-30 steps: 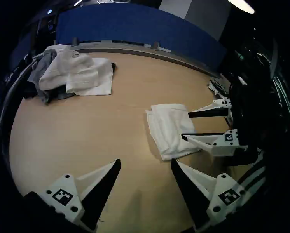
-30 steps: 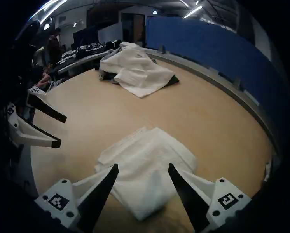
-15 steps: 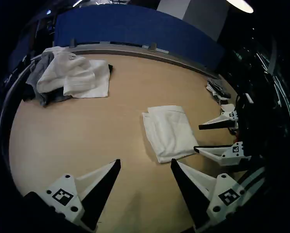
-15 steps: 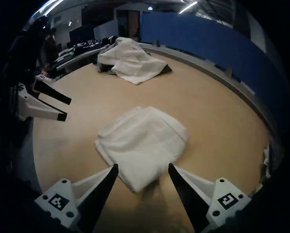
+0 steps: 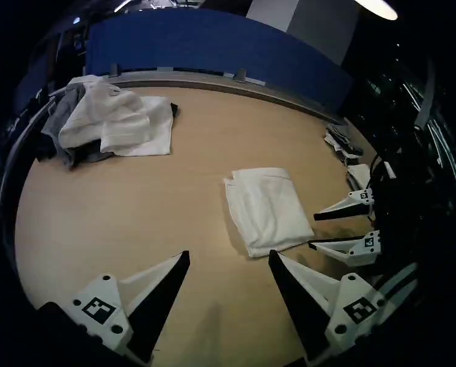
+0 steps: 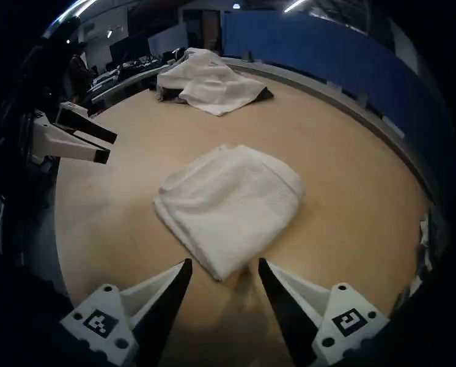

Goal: Fold towel

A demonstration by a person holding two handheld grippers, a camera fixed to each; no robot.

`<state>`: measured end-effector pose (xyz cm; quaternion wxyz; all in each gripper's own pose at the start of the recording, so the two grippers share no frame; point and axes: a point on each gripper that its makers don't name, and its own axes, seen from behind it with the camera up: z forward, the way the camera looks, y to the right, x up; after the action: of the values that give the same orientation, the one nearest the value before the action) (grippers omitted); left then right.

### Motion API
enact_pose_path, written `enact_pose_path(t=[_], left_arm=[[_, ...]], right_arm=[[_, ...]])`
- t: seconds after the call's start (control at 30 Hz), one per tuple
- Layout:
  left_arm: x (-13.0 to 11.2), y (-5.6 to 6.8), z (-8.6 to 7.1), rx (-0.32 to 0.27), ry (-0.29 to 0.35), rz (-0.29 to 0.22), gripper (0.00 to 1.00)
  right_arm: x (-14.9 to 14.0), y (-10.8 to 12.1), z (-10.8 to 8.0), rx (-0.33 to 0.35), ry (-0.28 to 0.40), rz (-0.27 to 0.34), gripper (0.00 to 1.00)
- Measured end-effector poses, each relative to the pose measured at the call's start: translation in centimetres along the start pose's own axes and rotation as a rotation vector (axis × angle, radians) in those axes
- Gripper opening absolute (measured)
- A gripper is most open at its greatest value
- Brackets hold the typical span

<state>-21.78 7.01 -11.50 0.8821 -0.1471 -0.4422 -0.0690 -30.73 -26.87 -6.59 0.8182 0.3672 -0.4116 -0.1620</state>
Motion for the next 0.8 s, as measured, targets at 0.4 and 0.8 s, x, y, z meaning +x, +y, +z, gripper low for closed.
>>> enact_pose_path(t=[0.4, 0.8], left_arm=[[0.3, 0.0, 0.0, -0.001, 0.003, 0.004, 0.96], [0.3, -0.2, 0.0, -0.003, 0.002, 0.009, 0.96]], right_arm=[[-1.5, -0.3, 0.5, 0.010, -0.036, 0.017, 0.31], [-1.6, -0.5, 0.7, -0.002, -0.052, 0.031, 0.04]])
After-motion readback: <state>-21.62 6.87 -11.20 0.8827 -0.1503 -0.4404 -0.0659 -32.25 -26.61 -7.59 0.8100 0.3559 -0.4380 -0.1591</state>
